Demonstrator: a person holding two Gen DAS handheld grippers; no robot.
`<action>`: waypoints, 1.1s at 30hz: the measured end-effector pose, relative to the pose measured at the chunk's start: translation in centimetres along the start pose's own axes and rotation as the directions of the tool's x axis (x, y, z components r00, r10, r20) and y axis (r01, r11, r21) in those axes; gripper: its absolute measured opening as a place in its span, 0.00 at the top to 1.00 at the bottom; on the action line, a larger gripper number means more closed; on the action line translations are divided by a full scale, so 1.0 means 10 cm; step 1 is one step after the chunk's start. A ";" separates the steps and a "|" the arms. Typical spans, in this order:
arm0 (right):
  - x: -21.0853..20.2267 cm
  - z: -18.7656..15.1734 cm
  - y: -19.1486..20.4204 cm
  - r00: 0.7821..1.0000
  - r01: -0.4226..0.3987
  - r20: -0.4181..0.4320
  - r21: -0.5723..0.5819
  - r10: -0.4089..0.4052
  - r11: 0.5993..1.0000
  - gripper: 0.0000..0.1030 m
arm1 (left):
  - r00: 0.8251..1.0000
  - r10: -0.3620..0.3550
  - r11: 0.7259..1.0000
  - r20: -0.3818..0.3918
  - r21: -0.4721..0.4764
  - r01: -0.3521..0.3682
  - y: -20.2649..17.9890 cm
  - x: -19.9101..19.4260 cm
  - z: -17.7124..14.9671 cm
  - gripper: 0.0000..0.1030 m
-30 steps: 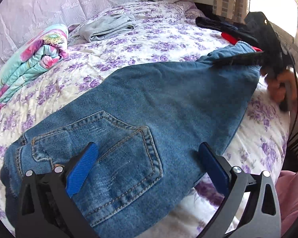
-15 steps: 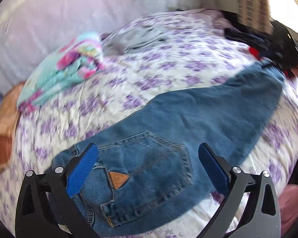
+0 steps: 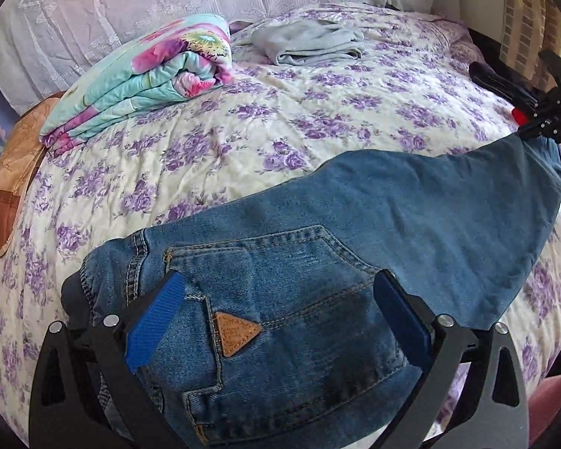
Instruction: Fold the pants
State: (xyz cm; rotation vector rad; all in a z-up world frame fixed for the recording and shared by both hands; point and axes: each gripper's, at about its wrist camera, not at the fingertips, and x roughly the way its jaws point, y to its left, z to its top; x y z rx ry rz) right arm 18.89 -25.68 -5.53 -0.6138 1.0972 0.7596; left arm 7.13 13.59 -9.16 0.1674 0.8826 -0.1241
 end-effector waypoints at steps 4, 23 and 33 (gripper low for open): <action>0.26 -0.09 0.04 0.999 0.039 -0.020 0.010 -0.039 0.999 0.86 | 1.000 0.031 0.999 0.005 0.031 -0.031 -0.06 0.02 -0.03 0.04; -0.38 -1.54 0.14 0.930 0.055 0.260 0.598 -0.259 0.799 0.61 | 0.996 -0.082 0.994 0.020 0.080 0.080 -0.33 0.05 -0.17 0.04; -0.04 -1.24 -0.22 0.918 0.087 0.255 0.617 -0.303 0.782 0.61 | 0.995 -0.062 0.996 0.074 0.066 0.057 -0.36 0.03 -0.23 0.04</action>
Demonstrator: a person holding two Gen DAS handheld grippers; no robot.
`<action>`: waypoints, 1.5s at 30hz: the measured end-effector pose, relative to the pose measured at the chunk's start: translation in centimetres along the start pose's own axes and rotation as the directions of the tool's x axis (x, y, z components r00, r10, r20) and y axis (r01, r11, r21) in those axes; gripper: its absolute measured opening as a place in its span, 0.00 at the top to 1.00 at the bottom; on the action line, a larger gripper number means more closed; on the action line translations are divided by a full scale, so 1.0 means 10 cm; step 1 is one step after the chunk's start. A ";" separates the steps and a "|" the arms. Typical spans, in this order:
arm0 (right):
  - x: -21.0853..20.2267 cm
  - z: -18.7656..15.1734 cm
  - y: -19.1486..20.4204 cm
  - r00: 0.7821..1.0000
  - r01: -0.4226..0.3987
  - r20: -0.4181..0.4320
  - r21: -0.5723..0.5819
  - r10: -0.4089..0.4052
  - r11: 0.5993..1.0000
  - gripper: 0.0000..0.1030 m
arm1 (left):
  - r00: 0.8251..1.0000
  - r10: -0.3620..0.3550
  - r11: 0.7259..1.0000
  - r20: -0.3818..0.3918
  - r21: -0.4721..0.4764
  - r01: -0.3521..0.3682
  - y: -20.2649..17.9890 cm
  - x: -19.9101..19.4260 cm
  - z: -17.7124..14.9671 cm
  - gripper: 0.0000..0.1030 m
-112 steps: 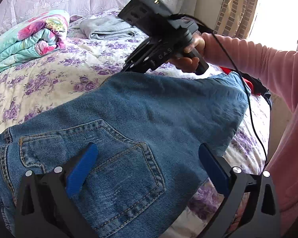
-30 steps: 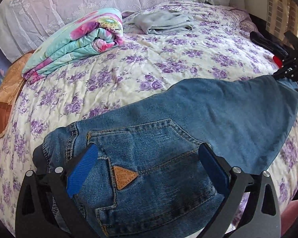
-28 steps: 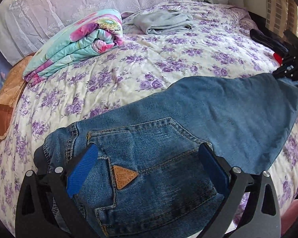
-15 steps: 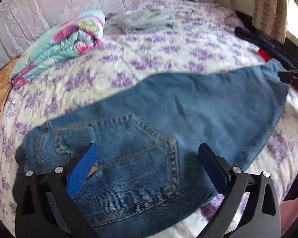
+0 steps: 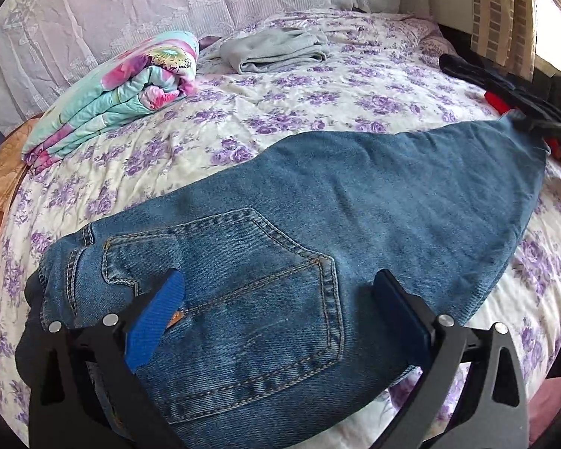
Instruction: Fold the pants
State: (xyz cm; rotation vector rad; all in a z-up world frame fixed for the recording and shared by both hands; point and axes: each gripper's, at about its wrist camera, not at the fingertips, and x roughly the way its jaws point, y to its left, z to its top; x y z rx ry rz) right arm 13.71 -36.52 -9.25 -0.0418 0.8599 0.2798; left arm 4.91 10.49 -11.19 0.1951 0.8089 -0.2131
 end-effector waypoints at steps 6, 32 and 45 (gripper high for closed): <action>-0.41 0.06 0.01 0.992 -0.082 0.105 0.164 0.065 0.983 0.46 | 1.000 0.011 1.000 0.006 0.001 -0.011 -0.02 0.01 0.00 0.04; -0.70 -0.48 1.29 0.991 0.116 0.065 -0.043 -0.113 0.992 0.19 | 0.996 0.085 0.996 0.011 0.003 -0.085 -0.12 -0.10 -0.03 0.04; -0.54 -0.51 1.43 0.995 0.071 0.065 0.021 -0.072 0.997 0.18 | 0.995 0.083 0.994 -0.049 0.076 -0.079 -0.80 -0.05 0.03 0.04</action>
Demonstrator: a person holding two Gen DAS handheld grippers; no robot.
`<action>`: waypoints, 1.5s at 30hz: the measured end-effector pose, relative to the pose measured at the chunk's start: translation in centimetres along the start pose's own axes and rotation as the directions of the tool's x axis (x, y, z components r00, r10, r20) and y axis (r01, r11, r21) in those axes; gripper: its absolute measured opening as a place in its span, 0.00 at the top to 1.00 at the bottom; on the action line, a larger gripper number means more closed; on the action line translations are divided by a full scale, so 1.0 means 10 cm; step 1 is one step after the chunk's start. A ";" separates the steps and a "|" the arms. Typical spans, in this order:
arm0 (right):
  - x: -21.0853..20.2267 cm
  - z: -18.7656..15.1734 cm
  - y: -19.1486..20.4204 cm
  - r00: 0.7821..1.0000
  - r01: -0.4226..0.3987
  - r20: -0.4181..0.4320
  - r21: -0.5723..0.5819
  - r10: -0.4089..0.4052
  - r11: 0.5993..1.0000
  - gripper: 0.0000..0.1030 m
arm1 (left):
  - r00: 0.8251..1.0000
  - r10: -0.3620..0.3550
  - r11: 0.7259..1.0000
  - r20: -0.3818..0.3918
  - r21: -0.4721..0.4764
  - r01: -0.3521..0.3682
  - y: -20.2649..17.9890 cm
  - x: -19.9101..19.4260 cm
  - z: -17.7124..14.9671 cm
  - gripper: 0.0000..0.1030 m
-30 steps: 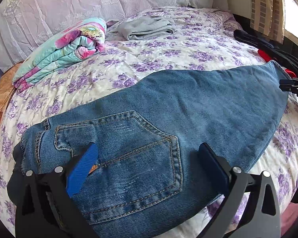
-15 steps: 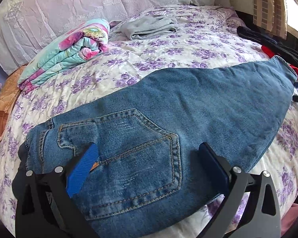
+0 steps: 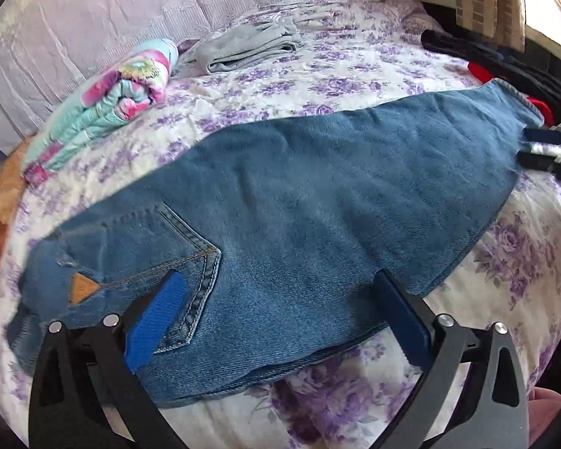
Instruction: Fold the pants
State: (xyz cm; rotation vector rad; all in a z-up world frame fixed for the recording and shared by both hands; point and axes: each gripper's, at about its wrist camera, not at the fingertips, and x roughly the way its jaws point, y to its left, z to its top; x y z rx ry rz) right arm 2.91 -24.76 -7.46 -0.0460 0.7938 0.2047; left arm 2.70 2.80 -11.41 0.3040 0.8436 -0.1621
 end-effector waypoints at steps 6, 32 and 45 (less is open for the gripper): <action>-0.27 -0.10 -0.66 0.996 0.066 0.043 0.317 -0.084 0.946 0.18 | 0.988 -0.150 0.972 0.031 -0.175 0.153 -0.09 -0.15 0.38 0.04; 0.12 -0.35 -1.51 0.975 -0.222 0.167 0.744 0.146 0.630 0.31 | 0.994 -0.106 0.958 -0.001 -0.267 0.102 -0.86 0.32 0.43 0.04; 0.29 -0.54 -1.56 0.962 -0.270 0.260 0.846 0.086 0.460 0.63 | 0.993 -0.112 0.958 0.035 -0.262 0.117 -0.85 0.32 0.39 0.04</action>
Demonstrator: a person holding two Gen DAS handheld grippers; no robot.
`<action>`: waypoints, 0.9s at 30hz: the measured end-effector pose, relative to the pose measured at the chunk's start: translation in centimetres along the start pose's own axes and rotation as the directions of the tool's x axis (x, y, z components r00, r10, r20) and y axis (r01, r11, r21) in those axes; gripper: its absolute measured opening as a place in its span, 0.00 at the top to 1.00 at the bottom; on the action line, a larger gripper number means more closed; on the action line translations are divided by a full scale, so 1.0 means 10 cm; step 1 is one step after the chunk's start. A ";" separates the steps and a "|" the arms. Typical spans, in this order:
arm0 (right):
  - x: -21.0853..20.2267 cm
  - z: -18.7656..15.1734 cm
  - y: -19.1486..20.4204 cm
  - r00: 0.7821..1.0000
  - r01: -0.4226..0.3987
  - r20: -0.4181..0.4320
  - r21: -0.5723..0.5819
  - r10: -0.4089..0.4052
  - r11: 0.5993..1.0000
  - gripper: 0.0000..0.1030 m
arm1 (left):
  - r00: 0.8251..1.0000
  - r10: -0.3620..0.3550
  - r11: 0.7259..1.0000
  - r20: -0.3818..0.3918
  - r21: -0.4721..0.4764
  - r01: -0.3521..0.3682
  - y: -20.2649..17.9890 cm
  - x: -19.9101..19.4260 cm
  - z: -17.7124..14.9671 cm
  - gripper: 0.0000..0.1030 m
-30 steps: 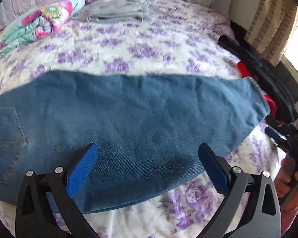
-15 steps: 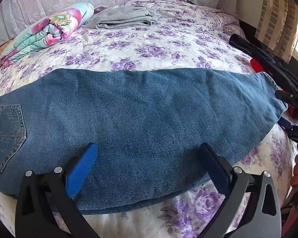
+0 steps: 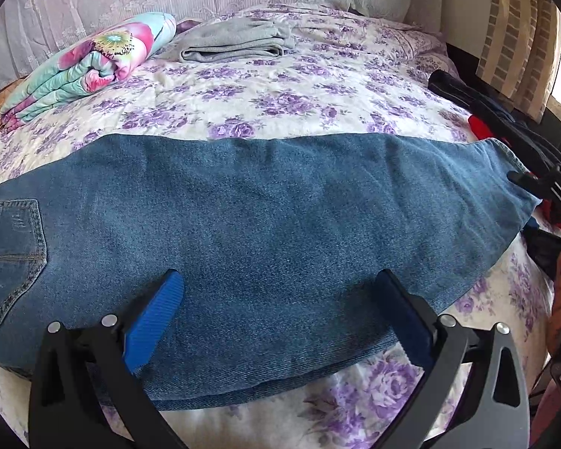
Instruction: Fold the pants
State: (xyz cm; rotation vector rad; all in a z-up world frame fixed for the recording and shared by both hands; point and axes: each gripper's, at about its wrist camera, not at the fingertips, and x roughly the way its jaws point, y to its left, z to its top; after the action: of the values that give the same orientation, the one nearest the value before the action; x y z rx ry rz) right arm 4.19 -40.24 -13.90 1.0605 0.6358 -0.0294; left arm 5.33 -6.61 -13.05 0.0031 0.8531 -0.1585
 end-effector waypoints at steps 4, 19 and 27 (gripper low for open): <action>0.04 0.03 0.04 1.000 0.022 0.014 -0.038 -0.021 0.999 0.64 | 1.000 -0.009 1.000 0.005 -0.003 0.009 0.02 0.00 0.00 0.04; 0.07 0.01 0.12 0.993 0.109 0.053 -0.119 -0.103 0.987 0.70 | 1.000 -0.015 1.000 0.010 -0.006 0.015 0.02 -0.02 -0.01 0.04; -0.08 -0.44 1.09 0.928 0.364 0.306 -0.626 -0.212 0.690 0.86 | 0.999 -0.032 0.999 0.013 -0.014 0.032 0.03 -0.02 -0.01 0.04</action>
State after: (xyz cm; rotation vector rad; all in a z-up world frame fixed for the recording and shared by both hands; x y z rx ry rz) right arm 4.90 -31.33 -6.16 0.2266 0.5480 -0.1744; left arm 5.20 -6.27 -12.95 -0.0248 0.8416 -0.1827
